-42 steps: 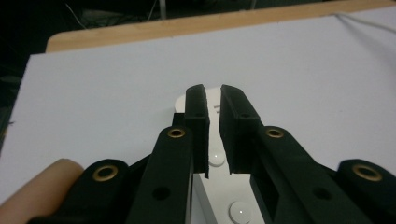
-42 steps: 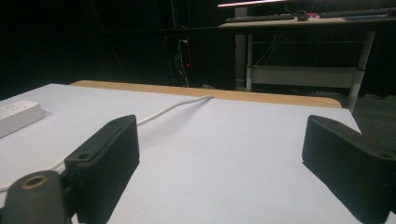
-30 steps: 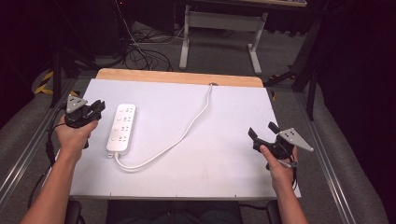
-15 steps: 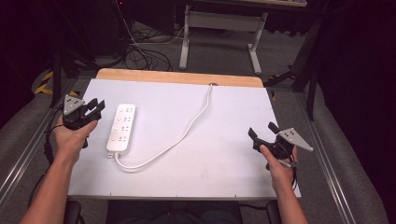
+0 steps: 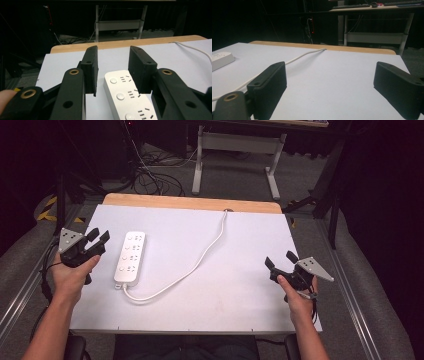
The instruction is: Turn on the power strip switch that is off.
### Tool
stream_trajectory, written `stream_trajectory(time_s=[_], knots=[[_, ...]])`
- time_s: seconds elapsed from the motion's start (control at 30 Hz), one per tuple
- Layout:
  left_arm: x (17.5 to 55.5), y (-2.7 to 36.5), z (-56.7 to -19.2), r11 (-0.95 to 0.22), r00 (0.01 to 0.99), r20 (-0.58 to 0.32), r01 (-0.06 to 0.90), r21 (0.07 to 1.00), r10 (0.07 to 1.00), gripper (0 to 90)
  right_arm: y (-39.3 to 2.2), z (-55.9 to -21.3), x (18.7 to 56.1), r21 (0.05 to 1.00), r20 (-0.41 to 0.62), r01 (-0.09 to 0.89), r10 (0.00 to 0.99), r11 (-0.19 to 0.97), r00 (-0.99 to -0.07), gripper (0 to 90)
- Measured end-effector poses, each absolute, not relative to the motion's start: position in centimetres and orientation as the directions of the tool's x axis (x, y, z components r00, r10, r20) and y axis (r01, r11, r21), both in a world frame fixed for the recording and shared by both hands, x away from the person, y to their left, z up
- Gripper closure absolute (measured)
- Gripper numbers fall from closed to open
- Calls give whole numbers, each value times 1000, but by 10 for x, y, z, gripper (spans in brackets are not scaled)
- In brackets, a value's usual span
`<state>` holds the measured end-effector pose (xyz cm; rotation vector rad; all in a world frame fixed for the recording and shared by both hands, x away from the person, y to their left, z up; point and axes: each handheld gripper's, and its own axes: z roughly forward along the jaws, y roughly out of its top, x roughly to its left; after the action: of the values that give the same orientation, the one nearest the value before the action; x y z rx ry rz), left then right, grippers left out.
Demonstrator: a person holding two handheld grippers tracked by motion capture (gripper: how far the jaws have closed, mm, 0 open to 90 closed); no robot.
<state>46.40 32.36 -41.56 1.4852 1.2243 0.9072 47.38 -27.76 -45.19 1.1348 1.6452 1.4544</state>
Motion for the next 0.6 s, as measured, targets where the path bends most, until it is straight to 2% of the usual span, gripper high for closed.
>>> stream_trajectory(time_s=[0.2,0.3,0.6], knots=[[462,320,-415,-16,220,-42,256,967,975,598,-278,-452,474,984,71,179,911,3,-407,119],[454,315,-417,-50,240,-15,263,964,971,577,-278,-452,474,984,74,179,909,1,-411,120],[436,318,-415,-36,237,-22,239,970,971,511,-277,-452,474,984,69,181,907,8,-416,120]])
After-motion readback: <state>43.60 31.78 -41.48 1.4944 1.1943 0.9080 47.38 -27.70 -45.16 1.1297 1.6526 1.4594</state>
